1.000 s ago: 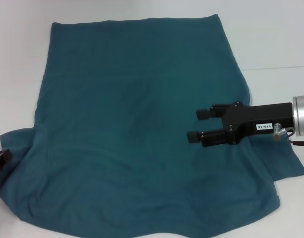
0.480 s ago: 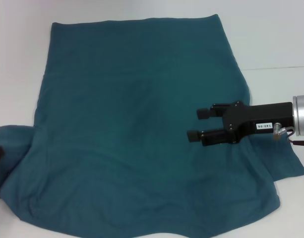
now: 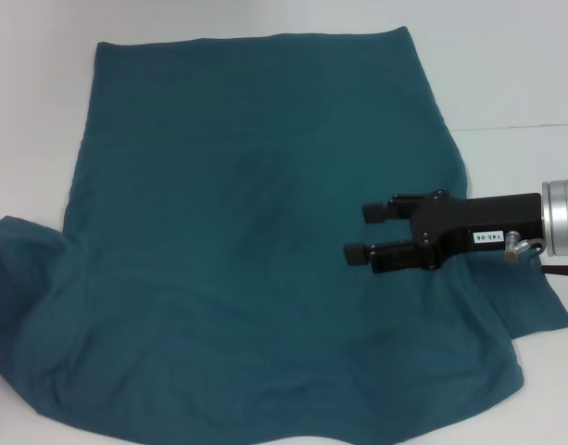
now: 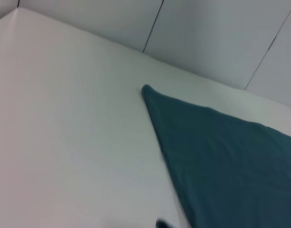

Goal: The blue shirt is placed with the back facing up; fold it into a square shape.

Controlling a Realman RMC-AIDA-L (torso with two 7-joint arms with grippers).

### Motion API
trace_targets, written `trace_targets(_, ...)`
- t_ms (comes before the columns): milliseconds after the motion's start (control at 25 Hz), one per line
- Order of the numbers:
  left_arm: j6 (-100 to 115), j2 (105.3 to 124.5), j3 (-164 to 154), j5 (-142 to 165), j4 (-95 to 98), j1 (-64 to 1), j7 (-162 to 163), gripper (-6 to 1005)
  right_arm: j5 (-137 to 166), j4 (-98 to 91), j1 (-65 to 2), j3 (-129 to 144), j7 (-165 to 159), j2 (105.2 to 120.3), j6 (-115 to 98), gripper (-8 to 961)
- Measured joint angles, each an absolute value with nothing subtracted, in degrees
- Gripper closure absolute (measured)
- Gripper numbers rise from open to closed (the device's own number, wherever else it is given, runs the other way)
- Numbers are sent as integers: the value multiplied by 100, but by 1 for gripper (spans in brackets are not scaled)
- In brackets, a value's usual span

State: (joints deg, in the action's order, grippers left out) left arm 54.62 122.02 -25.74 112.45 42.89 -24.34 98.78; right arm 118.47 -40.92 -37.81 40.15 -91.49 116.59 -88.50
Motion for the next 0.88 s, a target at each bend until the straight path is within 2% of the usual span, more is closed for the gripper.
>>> trace_targets(480,5538,12156,-2620,11270,4427,-2500,9998,998,11847,-4086,-3770,4008,-9149,11687,-8850,59)
trace_targets(880,7097,12195,-2645,11223,4514,-2547,10498,997,11848,-4087,-3771,4008,-9129,11696,-8850,60)
